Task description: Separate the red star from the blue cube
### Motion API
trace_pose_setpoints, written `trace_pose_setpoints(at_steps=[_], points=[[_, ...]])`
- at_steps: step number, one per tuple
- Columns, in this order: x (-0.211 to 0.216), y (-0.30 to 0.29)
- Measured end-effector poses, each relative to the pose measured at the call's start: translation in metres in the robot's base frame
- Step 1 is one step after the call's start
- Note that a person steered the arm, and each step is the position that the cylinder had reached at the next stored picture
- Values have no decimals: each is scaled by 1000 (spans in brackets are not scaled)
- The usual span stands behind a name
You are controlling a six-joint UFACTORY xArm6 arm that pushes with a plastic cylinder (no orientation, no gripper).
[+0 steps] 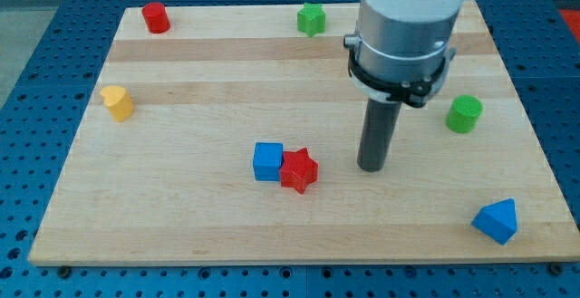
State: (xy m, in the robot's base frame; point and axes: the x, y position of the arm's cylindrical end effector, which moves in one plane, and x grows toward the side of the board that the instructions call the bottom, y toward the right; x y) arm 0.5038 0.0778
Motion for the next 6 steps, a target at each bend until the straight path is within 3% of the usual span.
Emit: trace_pose_setpoints(at_steps=[2, 4, 6], points=[[5, -68], [48, -89], [51, -144]])
